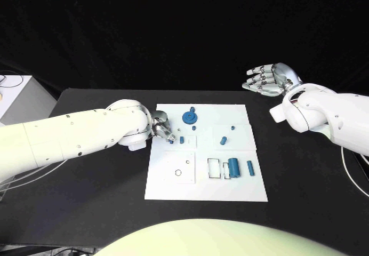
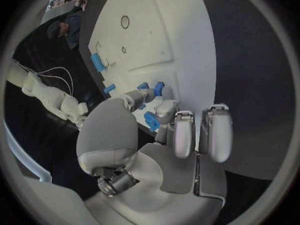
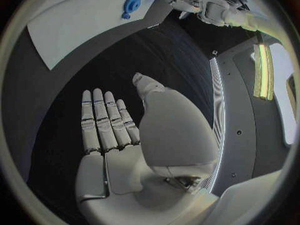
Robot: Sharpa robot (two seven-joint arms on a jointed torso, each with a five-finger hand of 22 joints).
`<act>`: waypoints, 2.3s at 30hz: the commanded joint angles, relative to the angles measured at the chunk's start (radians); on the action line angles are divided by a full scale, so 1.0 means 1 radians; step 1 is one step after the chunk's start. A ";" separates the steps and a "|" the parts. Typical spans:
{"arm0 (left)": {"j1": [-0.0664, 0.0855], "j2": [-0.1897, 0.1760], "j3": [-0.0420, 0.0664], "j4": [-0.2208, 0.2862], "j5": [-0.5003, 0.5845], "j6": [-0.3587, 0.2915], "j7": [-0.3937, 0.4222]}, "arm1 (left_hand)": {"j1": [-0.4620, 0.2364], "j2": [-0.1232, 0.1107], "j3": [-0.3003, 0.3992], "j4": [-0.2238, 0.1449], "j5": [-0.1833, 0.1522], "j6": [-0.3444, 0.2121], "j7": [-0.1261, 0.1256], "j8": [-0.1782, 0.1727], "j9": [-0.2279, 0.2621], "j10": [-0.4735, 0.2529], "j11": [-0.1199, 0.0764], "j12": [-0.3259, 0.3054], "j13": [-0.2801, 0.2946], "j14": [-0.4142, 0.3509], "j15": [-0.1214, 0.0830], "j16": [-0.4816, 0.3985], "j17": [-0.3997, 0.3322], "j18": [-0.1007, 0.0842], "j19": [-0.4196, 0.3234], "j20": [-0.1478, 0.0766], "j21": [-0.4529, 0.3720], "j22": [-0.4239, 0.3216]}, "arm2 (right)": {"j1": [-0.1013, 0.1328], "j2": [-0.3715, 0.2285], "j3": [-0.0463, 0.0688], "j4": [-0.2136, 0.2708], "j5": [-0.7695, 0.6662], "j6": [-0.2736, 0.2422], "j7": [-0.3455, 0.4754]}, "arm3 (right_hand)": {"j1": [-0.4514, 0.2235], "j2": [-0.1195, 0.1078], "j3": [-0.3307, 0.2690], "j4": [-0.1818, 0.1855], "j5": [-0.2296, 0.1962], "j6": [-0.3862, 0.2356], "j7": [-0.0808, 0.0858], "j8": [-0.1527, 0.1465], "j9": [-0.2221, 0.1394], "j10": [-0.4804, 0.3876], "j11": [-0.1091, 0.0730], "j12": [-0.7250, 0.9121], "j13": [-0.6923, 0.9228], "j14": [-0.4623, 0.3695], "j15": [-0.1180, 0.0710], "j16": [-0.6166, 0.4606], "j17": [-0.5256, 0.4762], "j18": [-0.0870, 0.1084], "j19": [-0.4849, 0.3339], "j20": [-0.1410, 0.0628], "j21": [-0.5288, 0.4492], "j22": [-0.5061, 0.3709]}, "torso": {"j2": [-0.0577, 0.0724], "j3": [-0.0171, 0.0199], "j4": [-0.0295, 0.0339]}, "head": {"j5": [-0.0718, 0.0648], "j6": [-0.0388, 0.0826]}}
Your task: Assemble the parts on the task board
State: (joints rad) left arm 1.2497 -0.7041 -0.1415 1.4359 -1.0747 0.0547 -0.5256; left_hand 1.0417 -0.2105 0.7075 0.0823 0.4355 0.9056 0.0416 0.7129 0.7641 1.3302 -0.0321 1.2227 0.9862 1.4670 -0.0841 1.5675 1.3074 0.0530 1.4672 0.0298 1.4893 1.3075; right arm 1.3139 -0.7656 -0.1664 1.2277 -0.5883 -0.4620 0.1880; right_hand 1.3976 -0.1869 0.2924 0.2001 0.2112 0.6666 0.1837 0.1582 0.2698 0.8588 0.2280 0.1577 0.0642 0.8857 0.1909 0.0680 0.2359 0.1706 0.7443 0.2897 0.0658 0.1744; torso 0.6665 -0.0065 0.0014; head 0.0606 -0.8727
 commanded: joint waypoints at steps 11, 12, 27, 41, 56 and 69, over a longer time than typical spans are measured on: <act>-0.002 0.002 0.000 -0.001 0.002 -0.005 0.008 | -0.023 -0.009 -0.102 0.042 -0.007 0.022 -0.009 -0.015 -0.014 -0.002 -0.004 -0.003 0.005 0.104 -0.006 0.003 0.263 -0.020 0.023 -0.009 -0.003 0.139 | 0.000 0.000 0.000 0.000 0.000 0.016 0.008 | -0.001 0.013 -0.007 -0.002 0.006 0.001 0.105 -0.004 -0.001 0.001 0.005 -0.007 -0.001 0.002 0.006 -0.003 -0.002 -0.008 -0.011 -0.001 -0.006 -0.003 | 0.000 0.0003 -0.0007 | 0.000 0.000; -0.002 0.002 0.000 -0.002 0.000 -0.006 0.008 | -0.025 -0.008 -0.117 0.050 -0.007 0.023 -0.009 -0.016 -0.015 -0.002 -0.004 -0.003 0.006 0.104 -0.006 0.003 0.263 -0.020 0.023 -0.009 -0.003 0.140 | 0.000 0.000 0.000 0.000 0.000 0.016 0.008 | -0.001 0.013 -0.007 -0.002 0.006 0.001 0.105 -0.004 -0.001 0.001 0.005 -0.007 -0.001 0.002 0.006 -0.003 -0.002 -0.008 -0.011 -0.001 -0.006 -0.003 | 0.000 0.0003 -0.0007 | 0.000 0.000; -0.002 -0.009 0.001 0.001 -0.016 -0.015 0.008 | -0.033 -0.007 -0.202 0.109 -0.007 0.028 -0.007 -0.024 -0.022 -0.003 -0.002 -0.002 0.010 0.104 -0.004 0.003 0.263 -0.020 0.023 -0.008 -0.005 0.139 | -0.001 0.000 0.000 0.000 0.001 0.023 0.006 | -0.001 0.014 -0.009 -0.002 0.006 0.002 0.105 -0.005 -0.002 0.002 0.005 -0.007 -0.001 0.002 0.007 -0.002 -0.004 -0.009 -0.020 -0.001 -0.007 -0.007 | 0.000 0.0003 -0.0009 | -0.003 0.000; -0.002 -0.038 0.034 0.025 0.017 -0.017 0.033 | -0.038 -0.016 -0.320 0.210 -0.152 -0.006 0.011 -0.029 -0.021 -0.063 0.014 -0.058 -0.073 0.099 0.010 -0.005 0.251 -0.010 -0.004 0.002 -0.036 0.100 | -0.004 0.000 0.000 -0.001 0.002 0.025 0.007 | 0.001 0.017 -0.016 0.000 0.006 0.004 0.105 -0.008 -0.004 0.004 0.006 -0.011 -0.001 0.002 0.008 -0.003 -0.010 -0.012 -0.050 0.000 -0.009 -0.021 | -0.001 0.0013 -0.0004 | -0.005 0.000; -0.002 -0.072 0.058 0.043 0.179 -0.151 0.290 | 0.157 0.127 -0.479 0.197 -0.359 -0.172 0.077 -0.063 -0.050 -0.341 0.078 -0.236 -0.347 -0.042 0.066 -0.201 0.001 0.072 -0.254 0.051 -0.325 -0.229 | -0.005 -0.002 0.000 -0.001 0.004 0.024 0.009 | 0.002 0.019 -0.019 0.000 0.007 0.012 0.105 -0.009 -0.003 0.005 0.006 -0.012 -0.001 0.003 0.009 -0.002 -0.014 -0.013 -0.061 0.000 -0.009 -0.027 | 0.000 0.0004 0.0002 | -0.014 0.000; -0.016 -0.008 0.040 -0.001 -0.154 -0.363 0.585 | 0.361 -0.063 -0.002 0.048 -0.370 -0.221 0.122 -0.187 -0.241 -0.489 0.120 -0.486 -0.588 -0.278 0.105 -0.434 -0.318 0.124 -0.436 0.087 -0.601 -0.489 | -0.006 0.001 0.000 -0.010 0.006 0.031 0.020 | 0.016 0.032 -0.007 -0.011 0.006 0.106 0.075 0.009 0.012 0.061 -0.017 -0.011 0.000 0.030 -0.006 0.005 -0.035 0.001 -0.020 0.000 0.001 -0.044 | 0.000 -0.0009 -0.0004 | -0.029 0.000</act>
State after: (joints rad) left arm 1.2356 -0.7206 -0.1003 1.4416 -1.0781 -0.2041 -0.0722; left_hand 1.4042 -0.2672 0.7065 0.1356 0.0697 0.6913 0.1642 0.5282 0.5257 0.8446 0.0878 0.7397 0.4010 1.1929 0.0216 1.1371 0.9915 0.1731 1.0240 0.1195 0.8824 0.8123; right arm 1.3087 -0.7657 -0.1664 1.2189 -0.5811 -0.4483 0.1908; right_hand 1.4134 -0.1630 0.2843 0.1914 0.2151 0.7673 0.1976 0.1625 0.2822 0.9143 0.2083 0.1499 0.0642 0.9094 0.1821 0.0680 0.2015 0.1705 0.7200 0.2896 0.0619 0.1309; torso 0.6664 -0.0070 0.0016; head 0.0340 -0.8727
